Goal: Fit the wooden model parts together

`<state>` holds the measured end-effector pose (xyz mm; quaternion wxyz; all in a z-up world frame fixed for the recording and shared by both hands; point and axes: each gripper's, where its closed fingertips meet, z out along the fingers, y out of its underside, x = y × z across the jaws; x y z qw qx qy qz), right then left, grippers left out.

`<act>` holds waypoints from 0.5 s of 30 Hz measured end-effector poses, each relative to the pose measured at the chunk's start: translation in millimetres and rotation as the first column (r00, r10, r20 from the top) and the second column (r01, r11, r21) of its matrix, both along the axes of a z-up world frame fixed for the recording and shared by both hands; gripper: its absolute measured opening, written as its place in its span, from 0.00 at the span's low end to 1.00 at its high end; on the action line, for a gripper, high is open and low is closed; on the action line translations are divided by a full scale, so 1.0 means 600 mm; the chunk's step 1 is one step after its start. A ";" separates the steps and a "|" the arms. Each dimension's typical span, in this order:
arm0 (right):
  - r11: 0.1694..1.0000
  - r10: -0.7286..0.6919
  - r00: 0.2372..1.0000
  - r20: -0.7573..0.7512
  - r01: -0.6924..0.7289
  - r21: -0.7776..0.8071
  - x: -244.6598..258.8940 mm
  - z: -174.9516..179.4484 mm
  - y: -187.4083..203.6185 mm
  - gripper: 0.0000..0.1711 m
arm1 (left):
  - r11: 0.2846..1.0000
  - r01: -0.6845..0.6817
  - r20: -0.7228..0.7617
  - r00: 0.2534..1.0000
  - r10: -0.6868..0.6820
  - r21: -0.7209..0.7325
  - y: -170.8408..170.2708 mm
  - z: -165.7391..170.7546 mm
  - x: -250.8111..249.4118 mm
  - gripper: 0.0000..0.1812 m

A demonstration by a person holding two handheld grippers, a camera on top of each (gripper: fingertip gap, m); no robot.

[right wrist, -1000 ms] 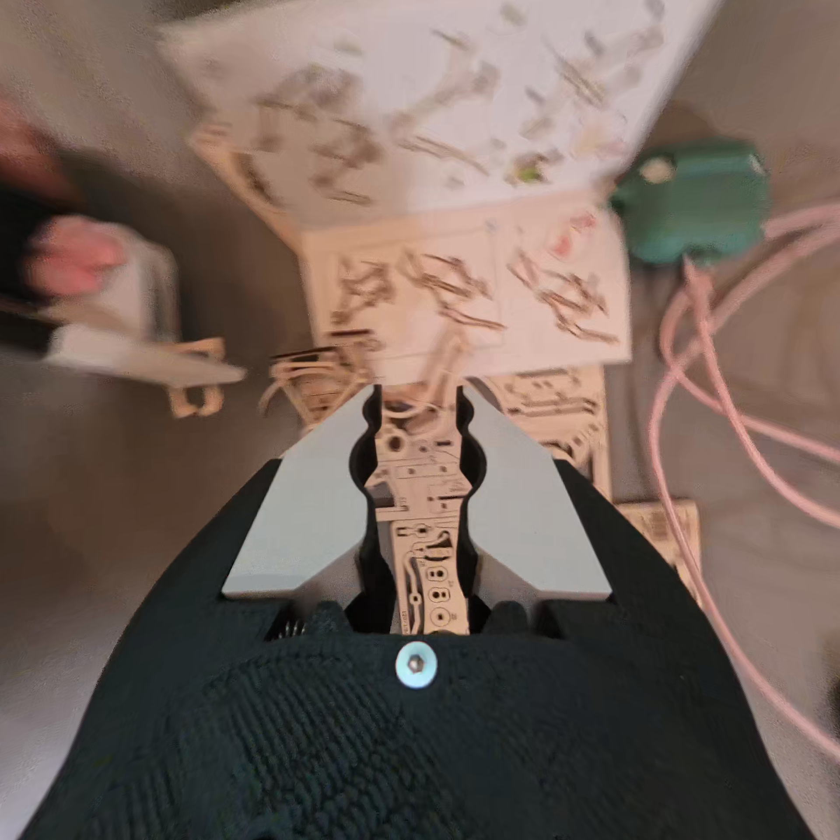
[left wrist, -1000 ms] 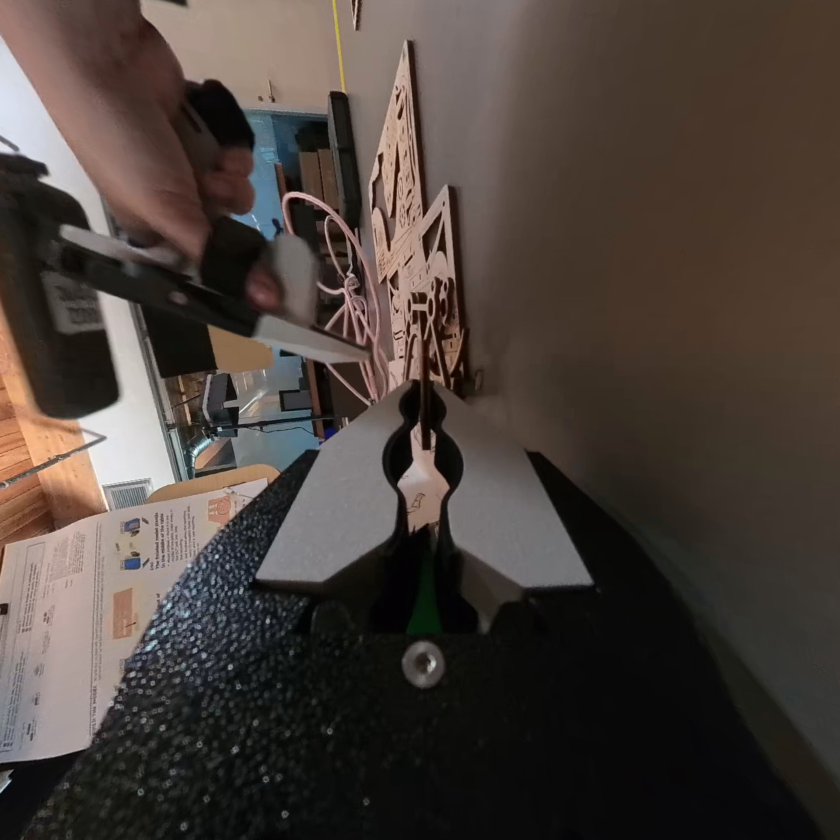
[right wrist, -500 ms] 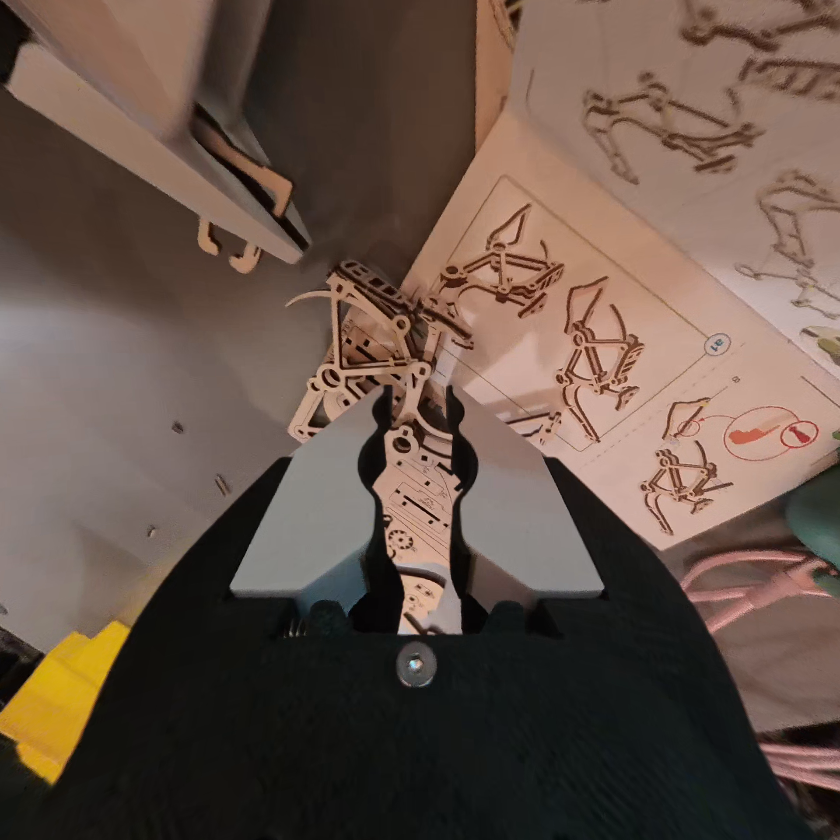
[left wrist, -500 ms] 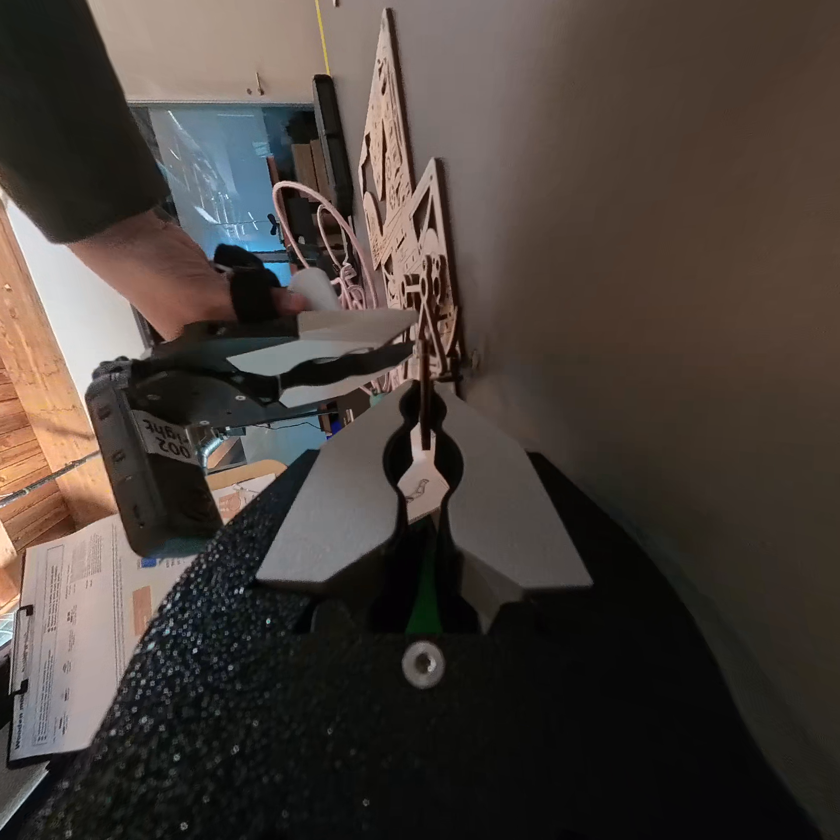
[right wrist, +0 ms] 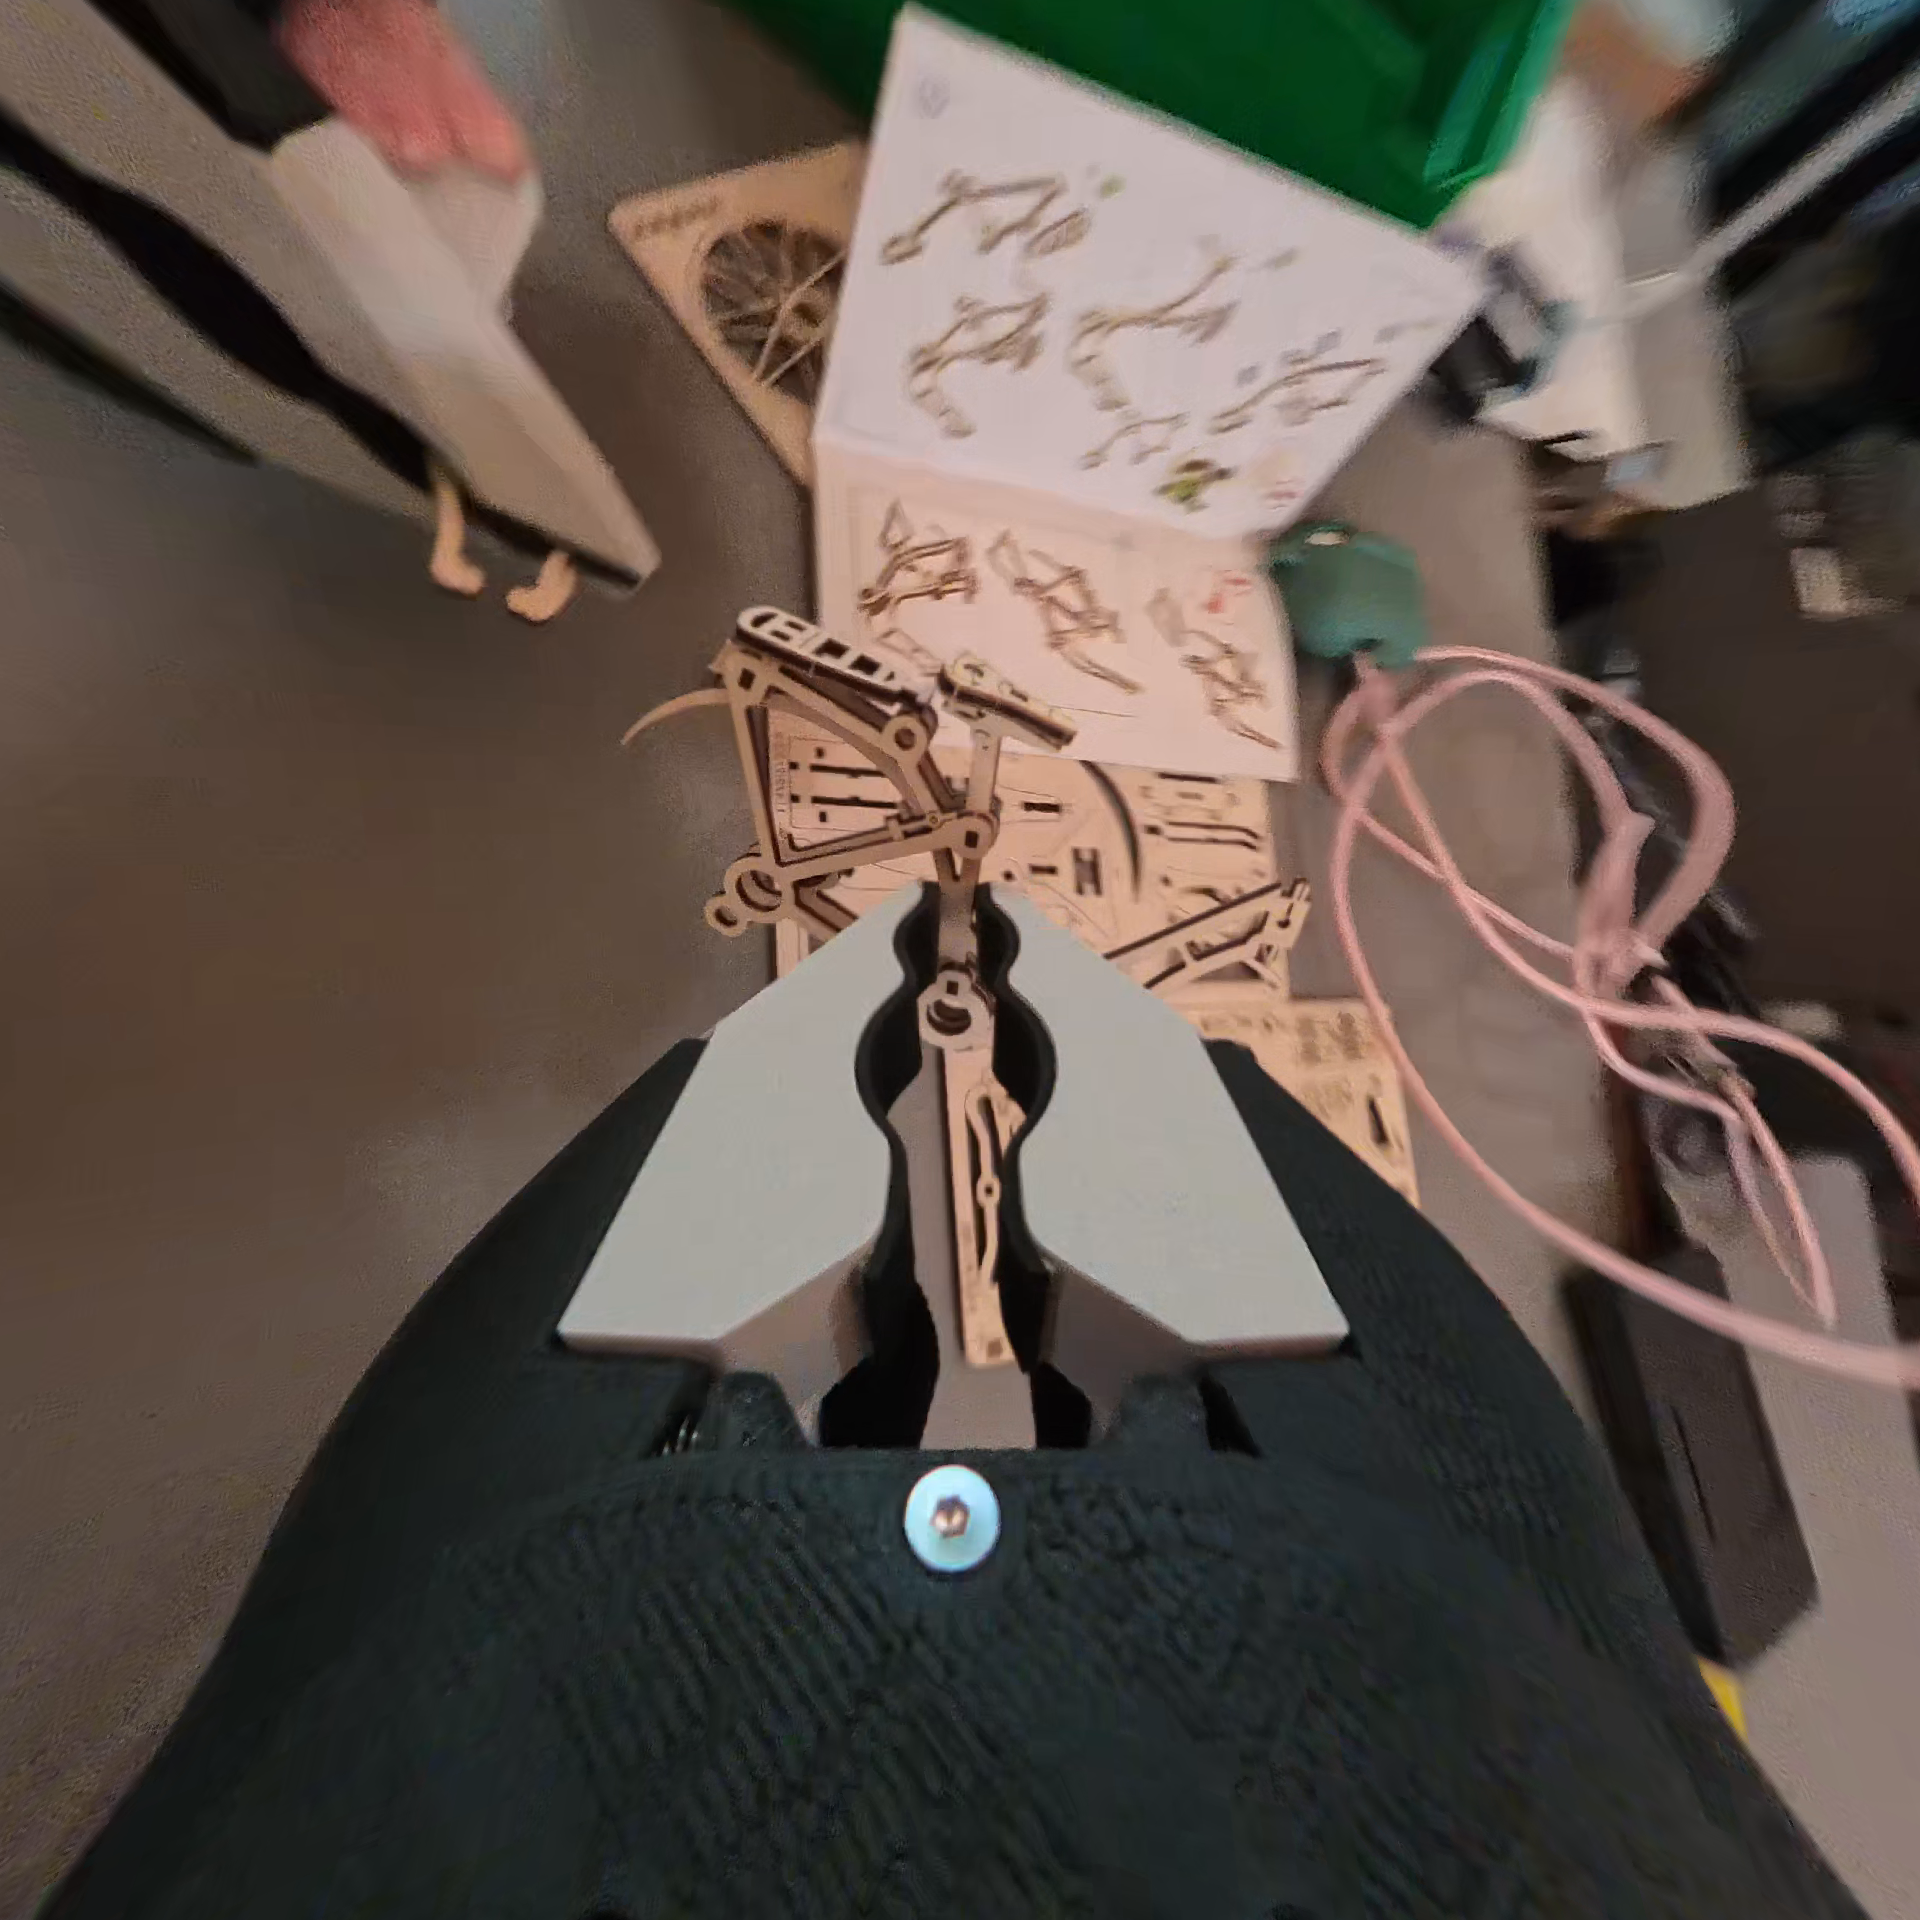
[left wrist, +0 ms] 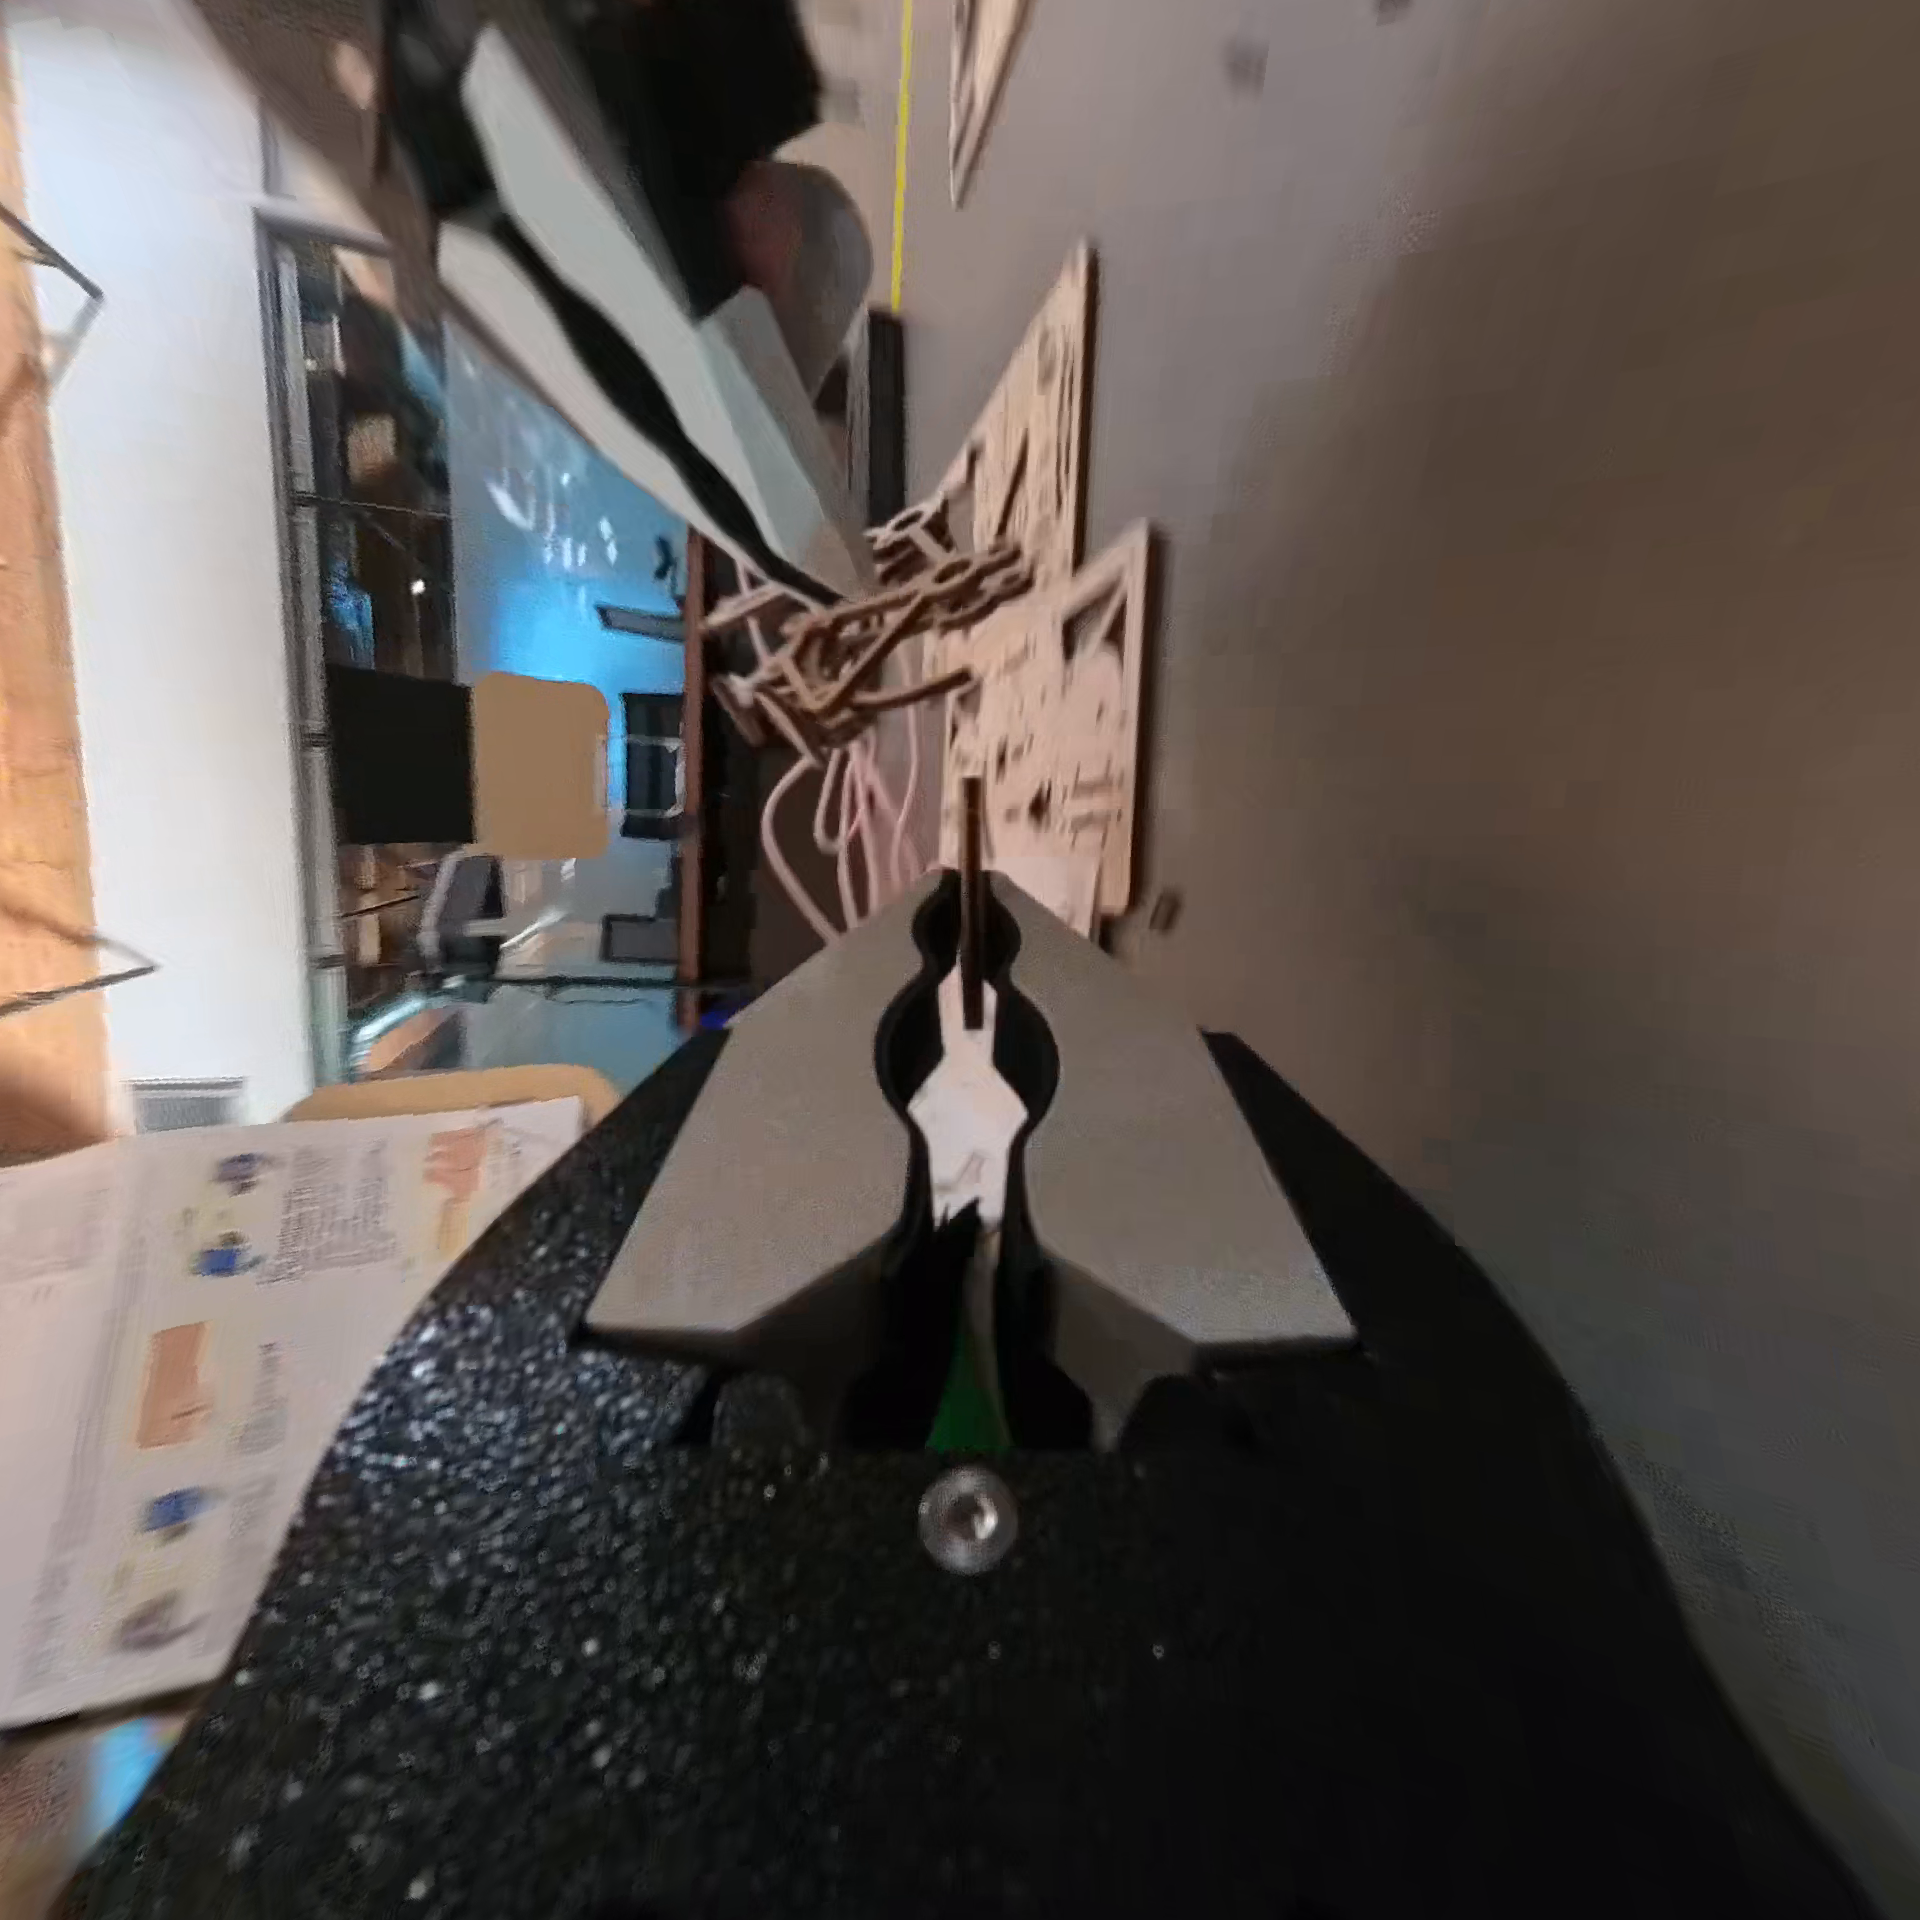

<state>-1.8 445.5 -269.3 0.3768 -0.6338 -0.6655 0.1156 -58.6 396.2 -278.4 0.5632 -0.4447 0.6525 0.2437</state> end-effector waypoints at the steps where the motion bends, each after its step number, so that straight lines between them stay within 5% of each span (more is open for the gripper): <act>1: 0.997 -0.051 0.996 -0.071 0.054 0.051 0.015 0.014 -0.008 0.03 | 0.998 0.045 0.067 0.997 -0.041 -0.052 -0.014 0.004 0.018 0.00; 6: 0.940 -0.216 0.934 -0.286 0.278 0.198 0.089 0.038 -0.063 0.03 | 0.897 0.247 0.415 0.906 -0.080 -0.366 -0.077 0.021 0.113 0.00; 15: 0.861 -0.374 0.890 -0.261 0.438 0.258 0.162 -0.025 -0.125 0.03 | 0.799 0.095 0.364 0.917 0.161 -0.593 -0.095 -0.041 0.182 0.00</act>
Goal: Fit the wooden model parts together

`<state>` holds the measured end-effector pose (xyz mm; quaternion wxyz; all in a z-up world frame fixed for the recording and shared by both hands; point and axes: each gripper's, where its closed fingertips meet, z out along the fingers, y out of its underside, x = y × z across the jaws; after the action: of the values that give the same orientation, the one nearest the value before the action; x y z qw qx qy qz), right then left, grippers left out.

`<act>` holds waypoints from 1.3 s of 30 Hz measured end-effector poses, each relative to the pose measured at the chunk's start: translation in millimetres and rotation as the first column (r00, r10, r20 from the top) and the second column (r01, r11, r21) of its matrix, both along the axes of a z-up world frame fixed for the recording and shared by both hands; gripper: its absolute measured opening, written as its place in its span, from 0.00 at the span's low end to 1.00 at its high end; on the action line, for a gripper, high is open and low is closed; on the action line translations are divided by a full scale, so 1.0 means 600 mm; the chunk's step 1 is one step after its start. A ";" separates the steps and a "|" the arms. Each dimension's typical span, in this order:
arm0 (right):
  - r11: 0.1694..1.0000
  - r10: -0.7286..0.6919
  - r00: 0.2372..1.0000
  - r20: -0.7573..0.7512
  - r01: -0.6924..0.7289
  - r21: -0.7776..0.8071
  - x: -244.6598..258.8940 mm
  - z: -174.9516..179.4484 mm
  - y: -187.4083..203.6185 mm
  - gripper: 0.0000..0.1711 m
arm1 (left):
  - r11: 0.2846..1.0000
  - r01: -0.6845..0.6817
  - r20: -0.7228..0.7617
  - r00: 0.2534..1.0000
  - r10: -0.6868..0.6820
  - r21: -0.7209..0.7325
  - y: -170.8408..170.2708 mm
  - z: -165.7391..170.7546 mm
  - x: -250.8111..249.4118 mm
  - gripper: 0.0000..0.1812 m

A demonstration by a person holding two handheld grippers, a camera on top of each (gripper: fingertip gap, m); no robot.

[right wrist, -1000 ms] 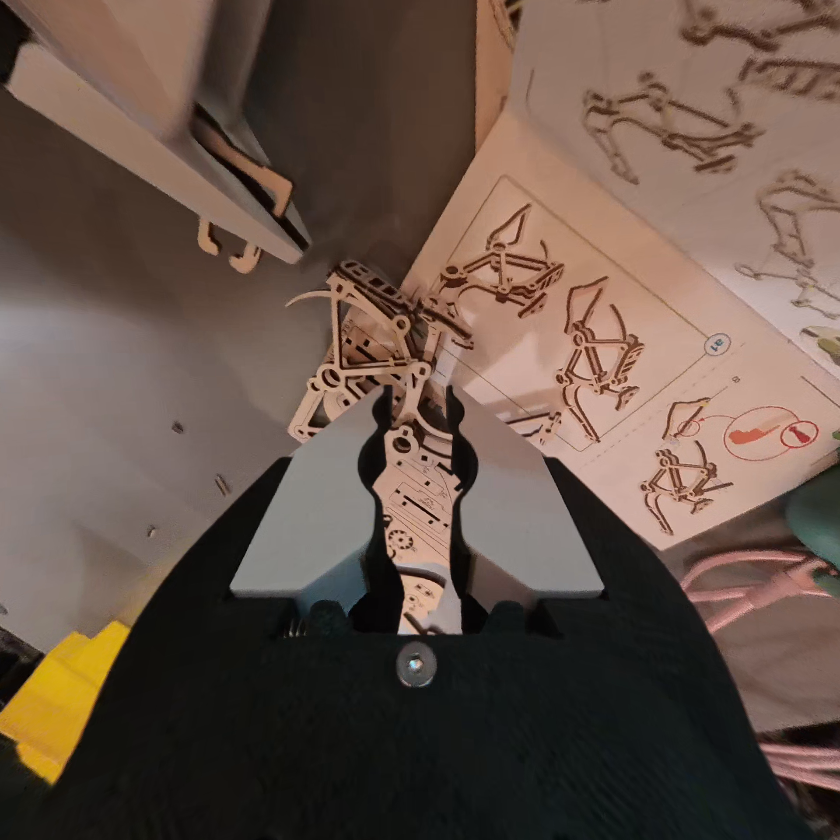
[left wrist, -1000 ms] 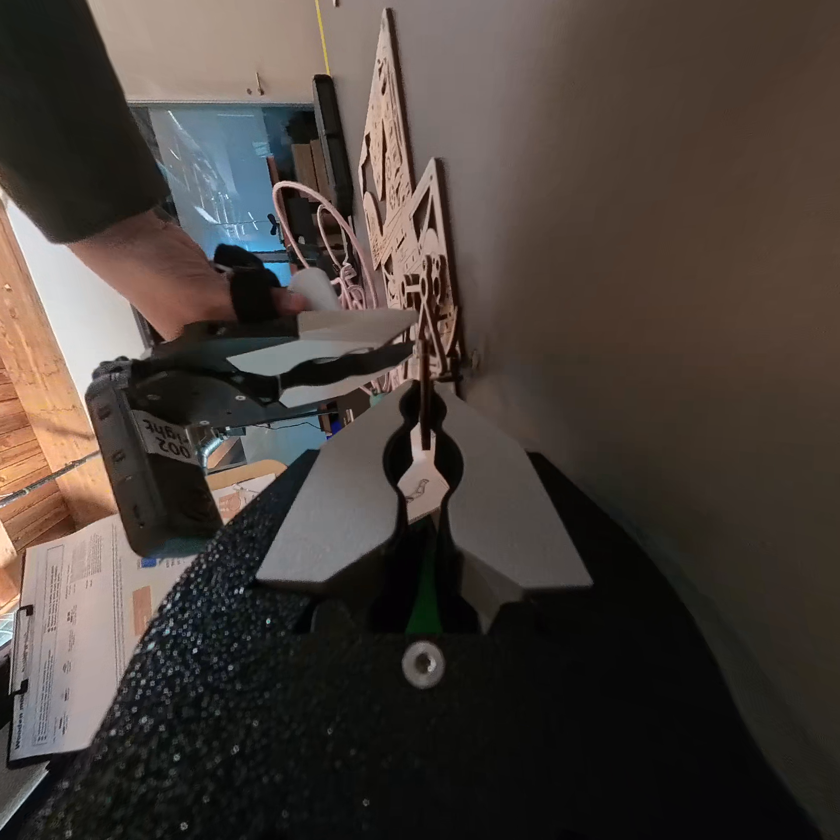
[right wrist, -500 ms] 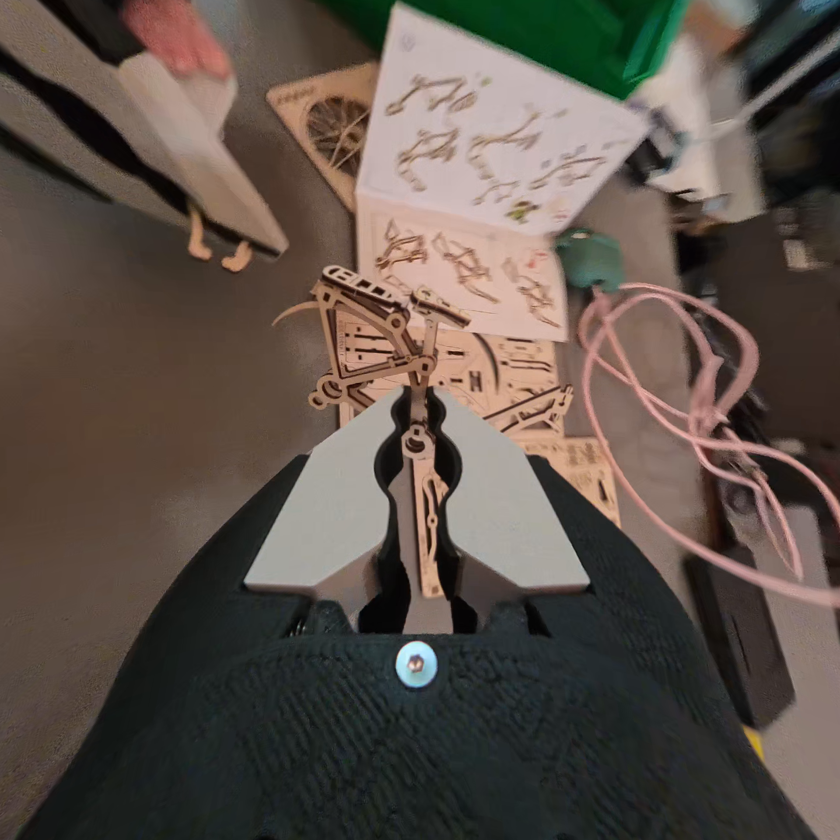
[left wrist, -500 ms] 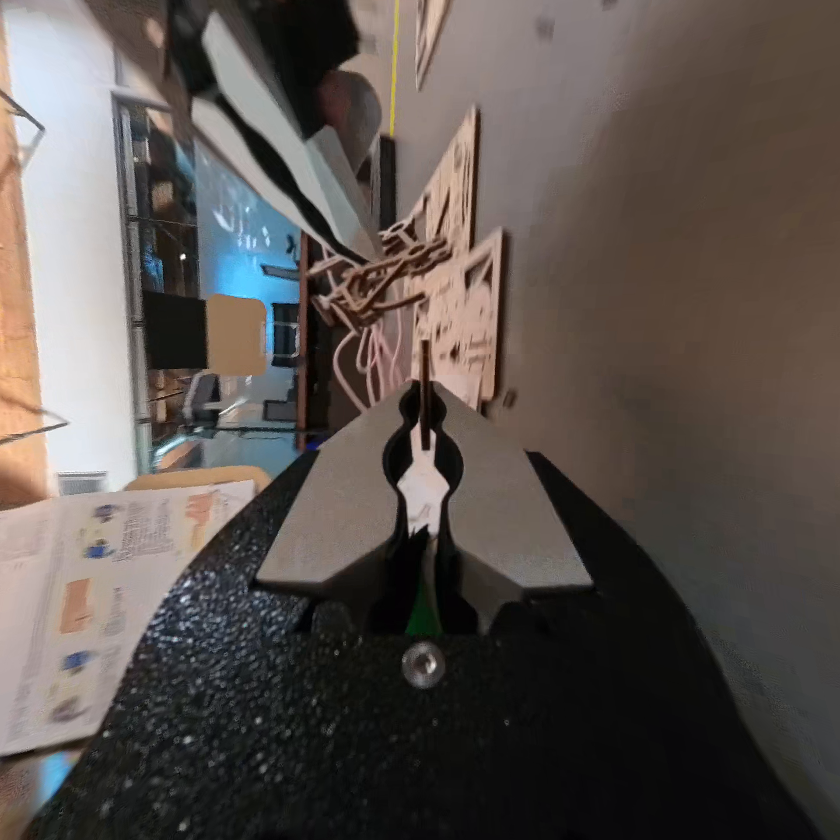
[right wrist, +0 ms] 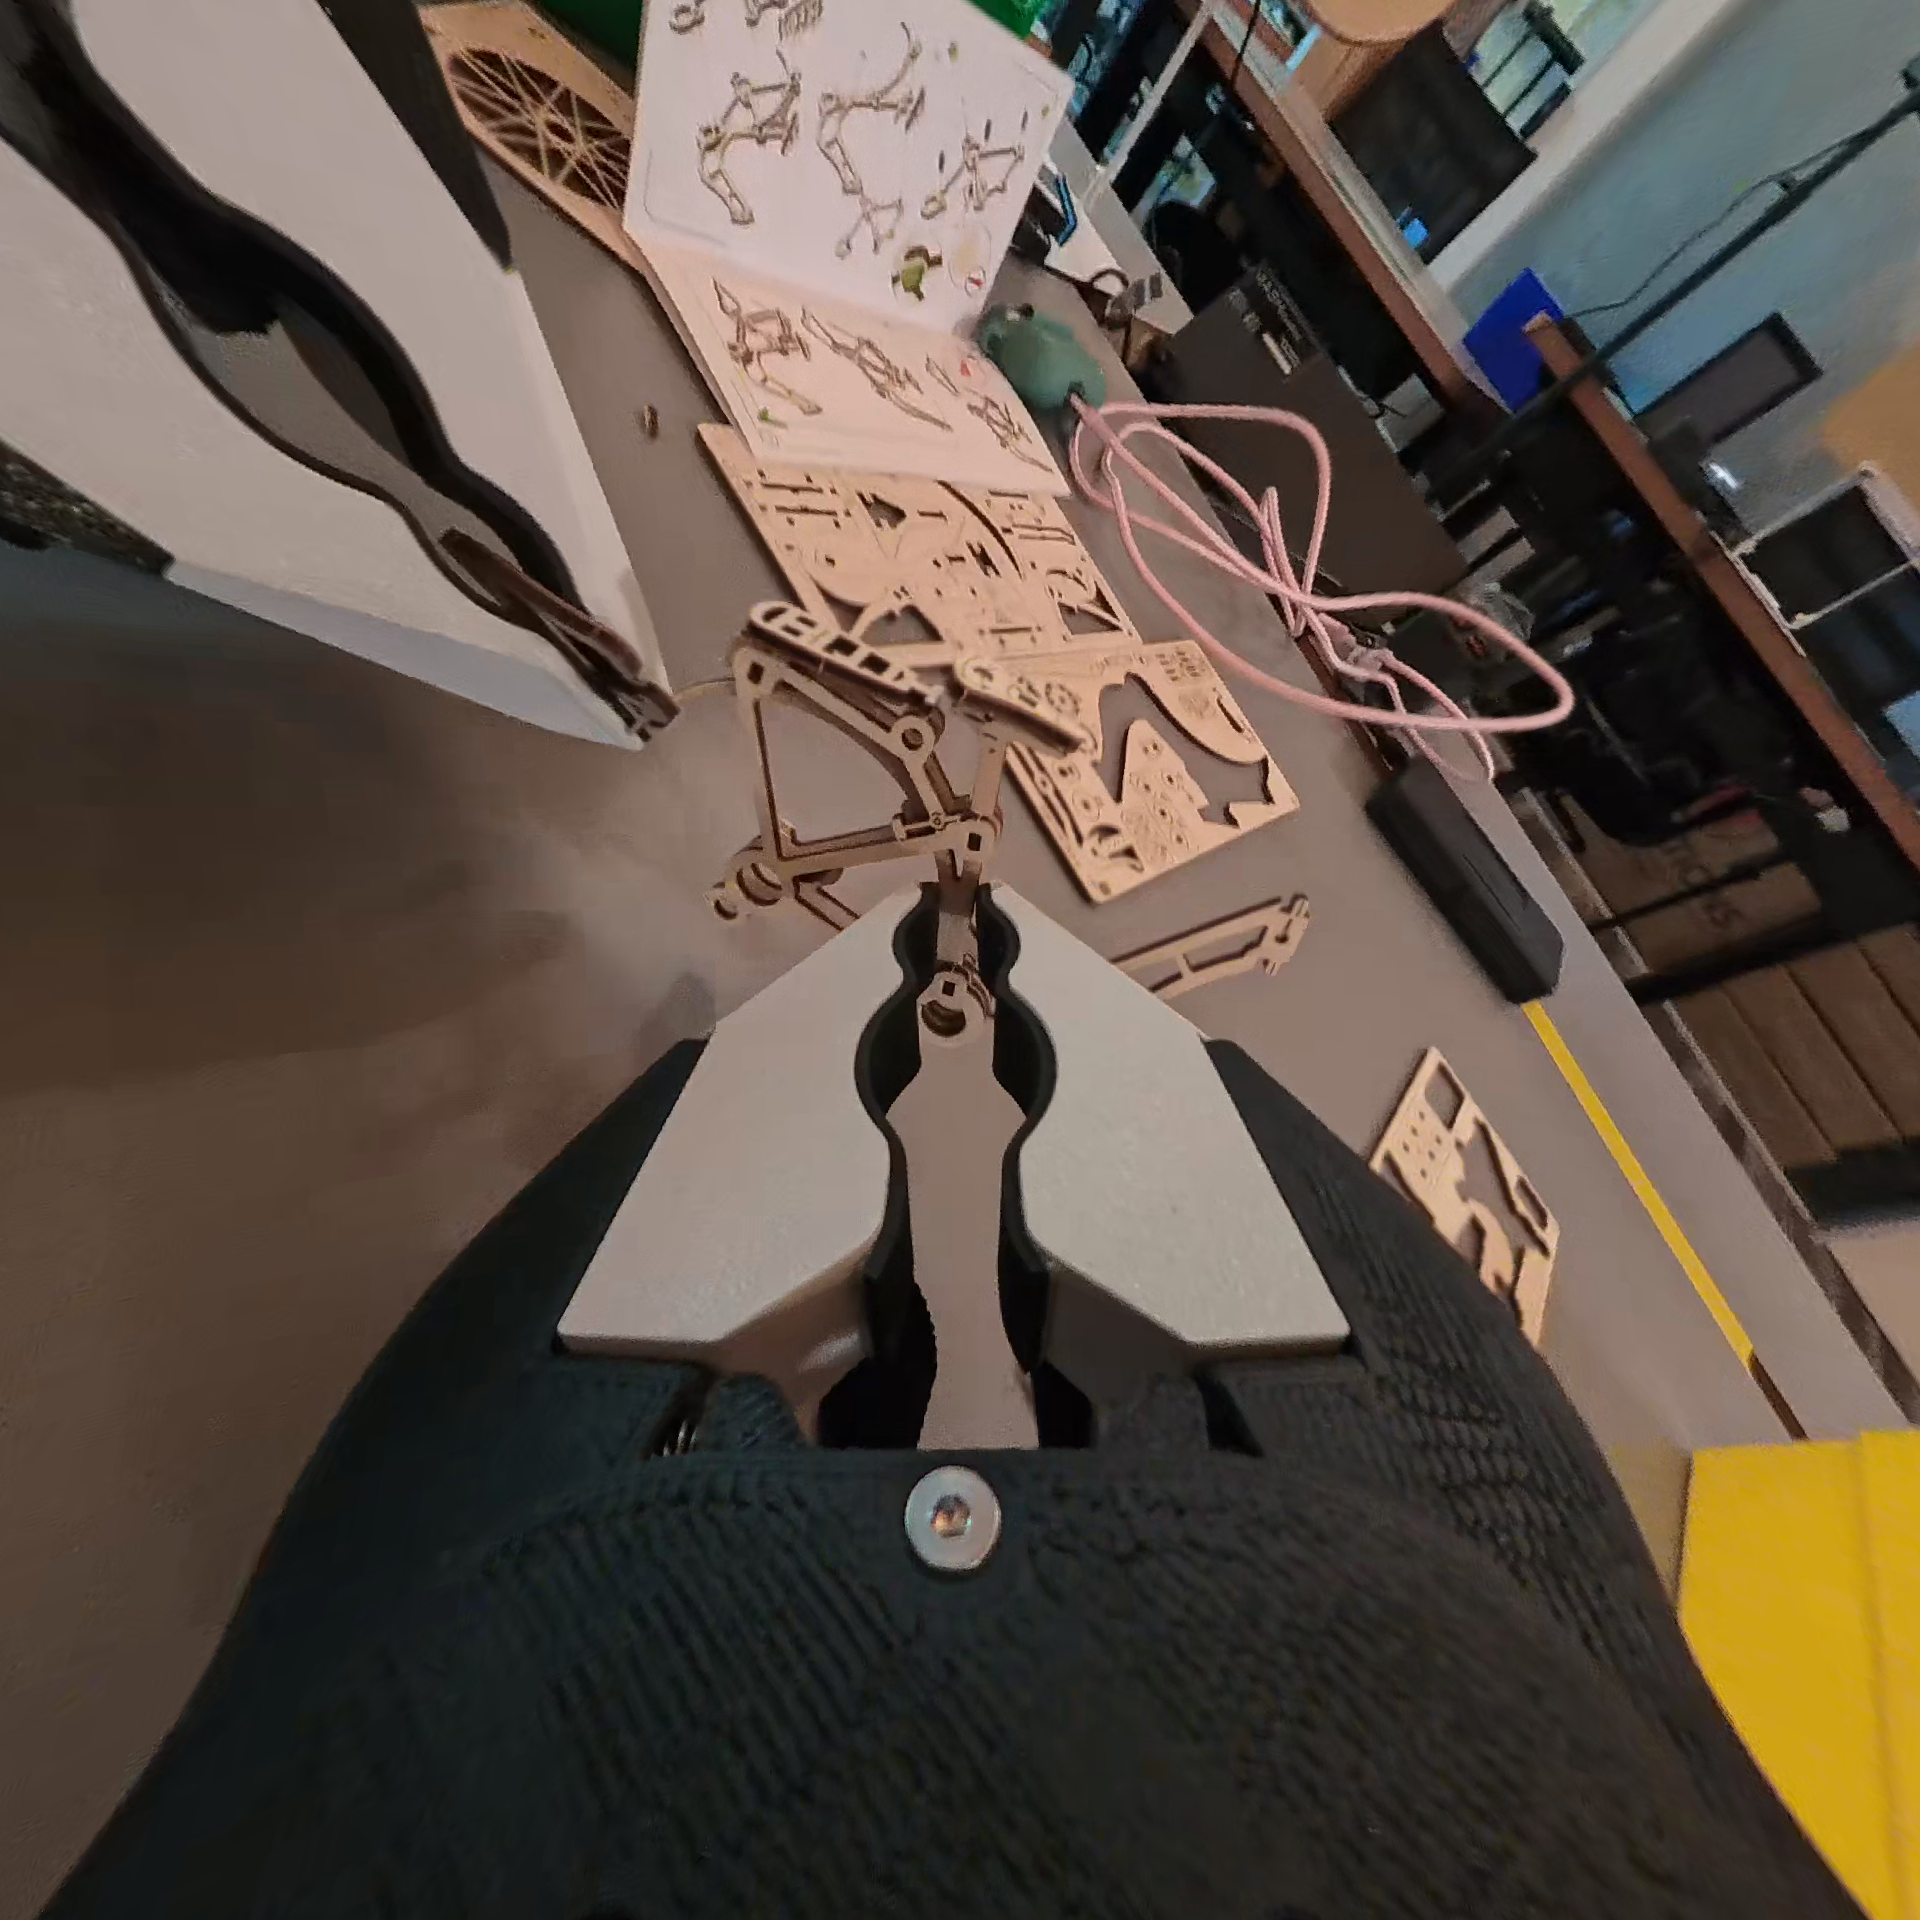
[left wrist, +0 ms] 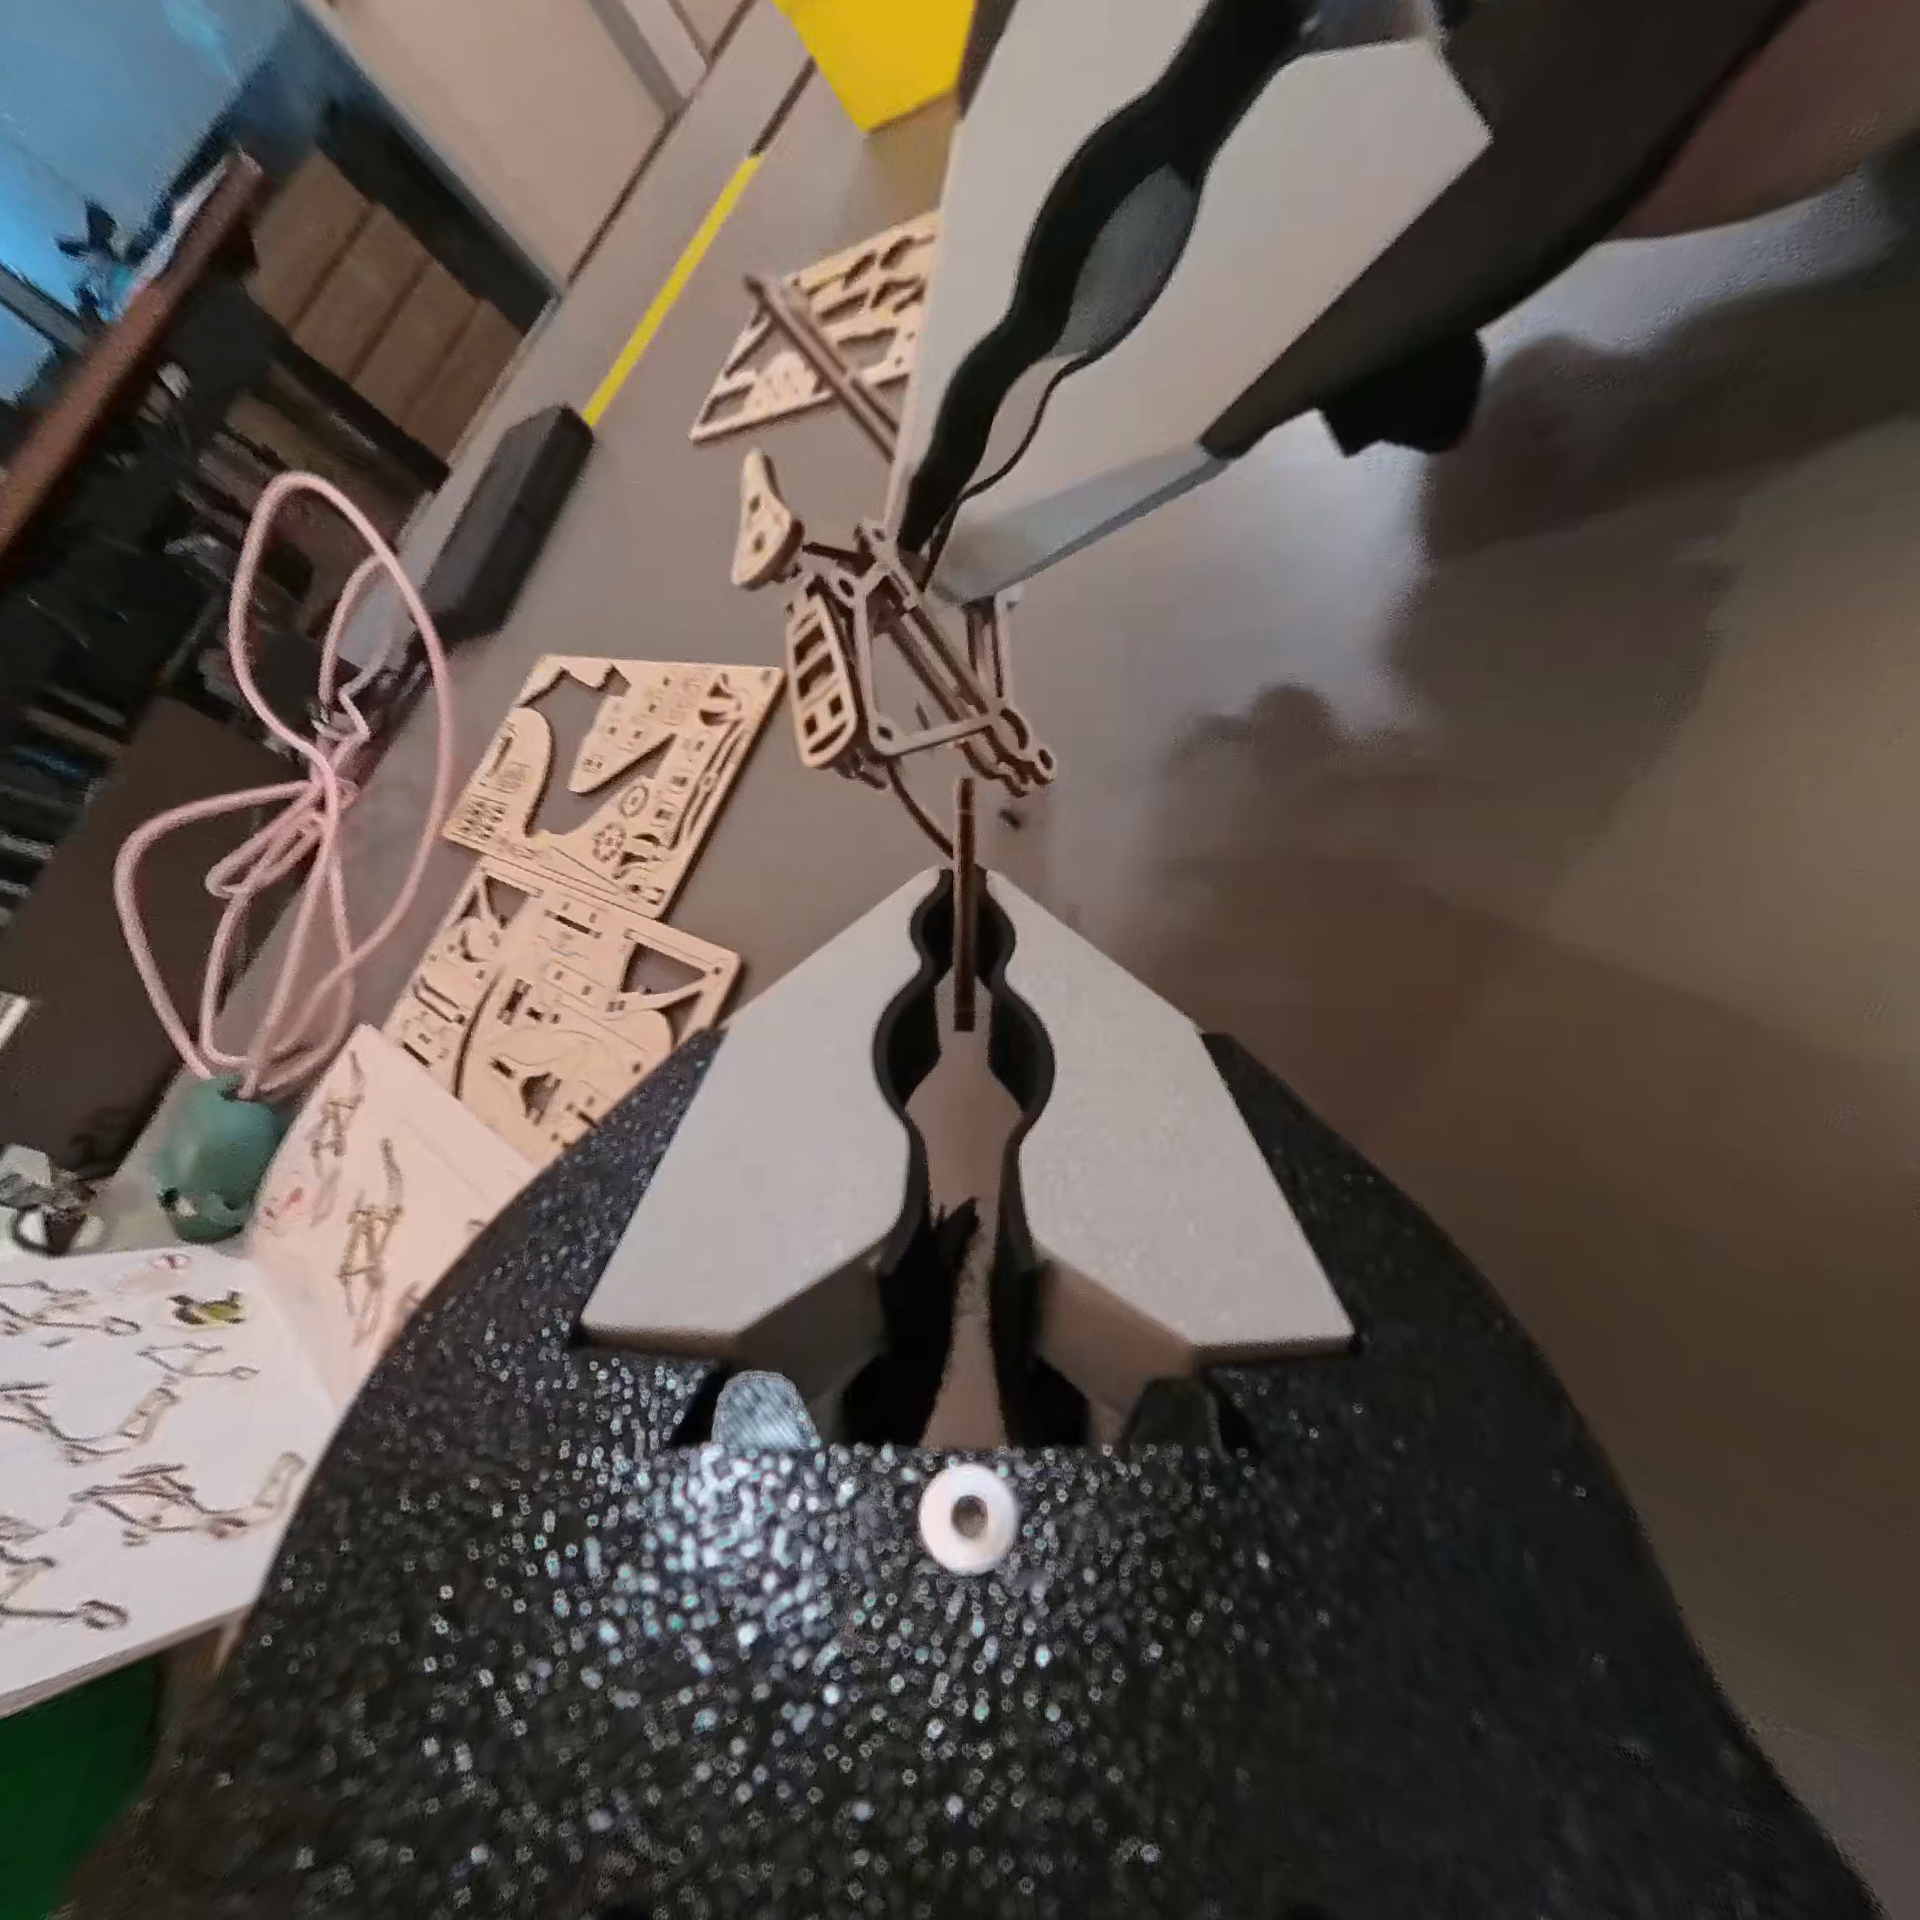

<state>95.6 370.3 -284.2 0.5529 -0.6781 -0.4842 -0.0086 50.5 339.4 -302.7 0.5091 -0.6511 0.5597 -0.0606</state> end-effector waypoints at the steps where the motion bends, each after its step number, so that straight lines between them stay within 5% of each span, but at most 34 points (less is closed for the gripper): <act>1: 1.000 -0.009 1.000 -0.003 0.009 -0.005 0.006 -0.004 -0.005 0.03 | 1.000 -0.018 -0.006 1.000 0.018 -0.014 0.000 -0.006 0.003 0.00; 12: 0.996 0.029 0.998 0.057 -0.034 0.085 0.039 -0.010 -0.080 0.03 | 0.990 -0.125 0.119 0.984 0.132 -0.068 -0.002 0.014 0.008 0.00; 22: 0.994 0.048 0.989 0.142 -0.061 0.086 0.055 -0.032 -0.125 0.04 | 0.986 0.105 0.054 0.994 -0.098 -0.128 -0.059 -0.015 0.105 0.00; 28: 0.998 0.059 0.992 0.113 -0.062 0.020 0.062 -0.037 -0.130 0.16 | 0.971 0.213 -0.003 0.977 -0.214 -0.105 -0.087 -0.024 0.132 0.00; 34: 0.971 0.241 0.957 0.160 -0.238 -0.037 0.053 -0.030 -0.148 0.24 | 0.940 0.335 -0.056 0.939 -0.339 -0.064 -0.104 -0.021 0.136 0.00; 39: 0.938 0.348 0.897 0.273 -0.334 -0.099 0.048 -0.038 -0.159 0.18 | 0.953 0.296 -0.099 0.948 -0.301 -0.064 -0.096 -0.026 0.134 0.00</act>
<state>124.2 274.7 -306.7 0.4529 -0.5880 -0.6702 0.0025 130.7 281.6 -318.6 0.4475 -0.5733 0.6766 -0.1153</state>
